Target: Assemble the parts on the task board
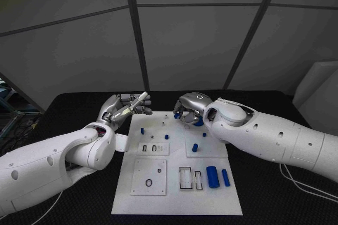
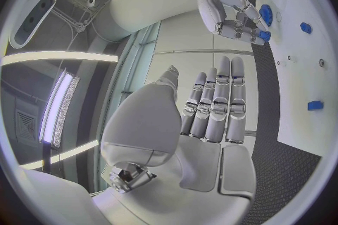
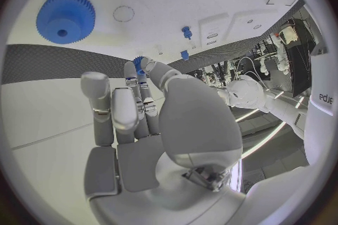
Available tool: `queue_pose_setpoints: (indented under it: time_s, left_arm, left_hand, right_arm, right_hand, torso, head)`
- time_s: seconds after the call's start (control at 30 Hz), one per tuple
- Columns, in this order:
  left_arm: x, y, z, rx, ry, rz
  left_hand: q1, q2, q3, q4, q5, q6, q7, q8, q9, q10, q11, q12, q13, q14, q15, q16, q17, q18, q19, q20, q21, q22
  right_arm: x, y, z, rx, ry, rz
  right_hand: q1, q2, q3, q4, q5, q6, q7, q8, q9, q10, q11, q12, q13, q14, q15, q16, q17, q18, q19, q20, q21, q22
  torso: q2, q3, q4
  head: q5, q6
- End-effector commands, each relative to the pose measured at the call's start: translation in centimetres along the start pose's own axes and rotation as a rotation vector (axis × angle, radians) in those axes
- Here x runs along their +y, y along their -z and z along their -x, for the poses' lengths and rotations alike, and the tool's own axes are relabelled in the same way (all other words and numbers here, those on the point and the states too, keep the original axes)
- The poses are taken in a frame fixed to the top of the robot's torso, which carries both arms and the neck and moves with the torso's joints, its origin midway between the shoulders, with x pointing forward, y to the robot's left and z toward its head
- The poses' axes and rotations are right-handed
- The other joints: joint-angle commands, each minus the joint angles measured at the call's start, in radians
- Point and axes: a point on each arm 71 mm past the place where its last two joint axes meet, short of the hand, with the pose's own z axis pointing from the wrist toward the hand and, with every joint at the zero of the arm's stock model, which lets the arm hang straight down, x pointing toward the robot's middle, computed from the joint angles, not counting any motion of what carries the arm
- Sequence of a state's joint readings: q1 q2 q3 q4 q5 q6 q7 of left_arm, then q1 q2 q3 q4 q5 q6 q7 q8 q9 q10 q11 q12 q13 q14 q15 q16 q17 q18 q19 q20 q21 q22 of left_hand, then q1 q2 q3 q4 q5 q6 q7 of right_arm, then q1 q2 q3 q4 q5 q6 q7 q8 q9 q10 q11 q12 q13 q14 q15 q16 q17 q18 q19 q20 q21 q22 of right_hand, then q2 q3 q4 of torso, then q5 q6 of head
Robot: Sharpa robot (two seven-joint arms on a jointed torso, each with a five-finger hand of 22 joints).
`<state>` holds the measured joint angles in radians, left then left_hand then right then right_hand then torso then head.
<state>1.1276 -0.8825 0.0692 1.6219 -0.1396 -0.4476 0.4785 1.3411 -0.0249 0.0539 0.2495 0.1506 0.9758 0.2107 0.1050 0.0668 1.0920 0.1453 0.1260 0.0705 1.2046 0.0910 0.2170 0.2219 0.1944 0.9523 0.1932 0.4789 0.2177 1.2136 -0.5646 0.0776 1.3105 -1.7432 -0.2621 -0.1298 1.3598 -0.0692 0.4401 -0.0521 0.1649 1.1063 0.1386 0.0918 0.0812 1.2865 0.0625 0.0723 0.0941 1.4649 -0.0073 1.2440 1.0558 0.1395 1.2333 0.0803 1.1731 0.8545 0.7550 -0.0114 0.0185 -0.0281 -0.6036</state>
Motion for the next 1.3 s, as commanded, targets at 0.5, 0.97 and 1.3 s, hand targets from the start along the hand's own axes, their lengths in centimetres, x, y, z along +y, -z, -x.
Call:
queue_pose_setpoints:
  time_s: [0.5, 0.97, 1.3]
  left_arm:
    - [-0.2, -0.2, -0.4, 0.020, 0.005, -0.011]
    - [-0.4, -0.3, -0.6, 0.025, 0.007, -0.013]
    - [-0.4, -0.4, -0.7, 0.028, 0.009, -0.014]
  left_hand:
    - [-0.007, 0.001, -0.008, 0.001, -0.004, 0.002, 0.003, -0.005, -0.001, 0.002, 0.005, -0.006, -0.001, -0.006, 0.000, -0.004, 0.001, -0.014, 0.003, 0.002, 0.006, 0.001]
    - [-0.007, 0.001, -0.008, 0.001, -0.004, 0.002, 0.003, -0.005, -0.001, 0.002, 0.005, -0.006, -0.001, -0.006, 0.000, -0.004, 0.001, -0.014, 0.003, 0.002, 0.006, 0.001]
    - [-0.007, 0.001, -0.008, 0.001, -0.004, 0.002, 0.003, -0.005, -0.001, 0.002, 0.005, -0.006, -0.001, -0.006, 0.000, -0.004, 0.001, -0.014, 0.003, 0.002, 0.006, 0.001]
  right_arm:
    - [0.8, -3.0, -0.5, -0.005, 0.008, -0.009]
    - [1.3, -4.0, -1.0, 0.022, 0.009, -0.010]
    - [1.5, -4.5, -1.4, 0.039, 0.011, -0.013]
  right_hand:
    - [0.000, -0.008, 0.003, 0.005, 0.003, 0.004, 0.003, -0.004, 0.001, 0.000, 0.003, -0.004, 0.002, 0.038, -0.007, 0.010, 0.005, -0.013, 0.008, 0.001, 0.012, 0.010]
    - [-0.003, -0.008, 0.002, 0.008, 0.000, 0.003, 0.003, -0.005, 0.001, -0.001, 0.003, -0.005, 0.003, 0.038, -0.006, 0.013, 0.007, -0.014, 0.010, 0.001, 0.017, 0.017]
    - [-0.005, -0.008, 0.002, 0.009, -0.001, 0.002, 0.003, -0.007, 0.000, -0.002, 0.004, -0.006, 0.003, 0.038, -0.006, 0.013, 0.007, -0.015, 0.011, 0.001, 0.019, 0.020]
  torso:
    - [0.007, -0.0033, 0.0035]
    - [0.008, -0.0026, 0.0034]
    - [0.009, -0.0024, 0.0028]
  head:
    - [0.003, -0.006]
    - [0.007, -0.010]
    - [0.009, -0.010]
